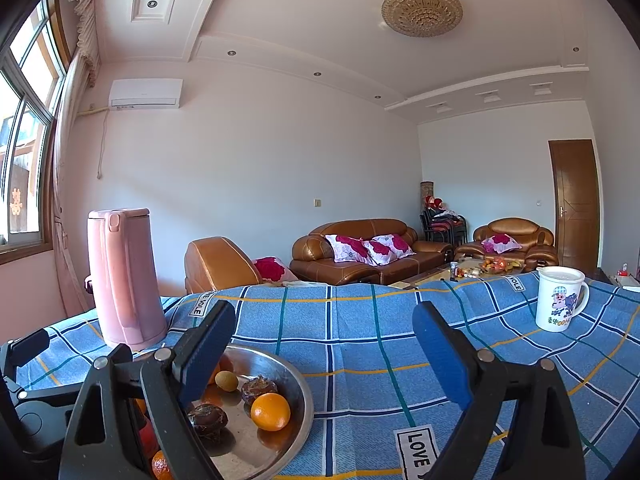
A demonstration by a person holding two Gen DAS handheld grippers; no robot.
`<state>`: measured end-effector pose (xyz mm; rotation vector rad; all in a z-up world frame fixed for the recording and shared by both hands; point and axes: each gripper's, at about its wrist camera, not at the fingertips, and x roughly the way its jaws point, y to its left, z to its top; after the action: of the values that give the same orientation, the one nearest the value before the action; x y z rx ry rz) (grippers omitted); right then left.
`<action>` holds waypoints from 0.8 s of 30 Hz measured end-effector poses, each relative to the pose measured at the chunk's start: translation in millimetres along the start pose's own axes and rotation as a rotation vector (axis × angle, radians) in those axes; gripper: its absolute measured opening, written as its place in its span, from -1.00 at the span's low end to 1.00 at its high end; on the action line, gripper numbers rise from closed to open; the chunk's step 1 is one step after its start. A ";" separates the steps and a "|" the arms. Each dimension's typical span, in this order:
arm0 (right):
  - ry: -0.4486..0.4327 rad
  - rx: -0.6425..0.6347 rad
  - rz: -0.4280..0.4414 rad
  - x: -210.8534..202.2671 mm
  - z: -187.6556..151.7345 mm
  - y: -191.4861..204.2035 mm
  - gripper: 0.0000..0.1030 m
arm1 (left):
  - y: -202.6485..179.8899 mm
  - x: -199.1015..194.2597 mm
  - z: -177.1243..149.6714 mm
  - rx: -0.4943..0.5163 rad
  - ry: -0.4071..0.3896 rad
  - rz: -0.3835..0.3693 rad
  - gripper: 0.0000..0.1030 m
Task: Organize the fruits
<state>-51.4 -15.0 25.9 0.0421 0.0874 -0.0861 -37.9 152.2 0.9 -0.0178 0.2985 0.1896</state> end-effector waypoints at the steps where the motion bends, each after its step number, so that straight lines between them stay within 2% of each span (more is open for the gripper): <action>1: 0.001 0.000 0.001 0.1 0.0 0.0 0.78 | -0.1 0.1 0.0 0.000 0.000 0.000 1.00; 24: 0.006 -0.006 0.003 2.7 0.0 1.2 0.78 | -1.5 4.3 0.9 0.007 0.015 0.021 1.00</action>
<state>-48.6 -14.0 25.7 0.0370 0.0934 -0.0827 -33.4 151.5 0.5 -0.0092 0.3147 0.2095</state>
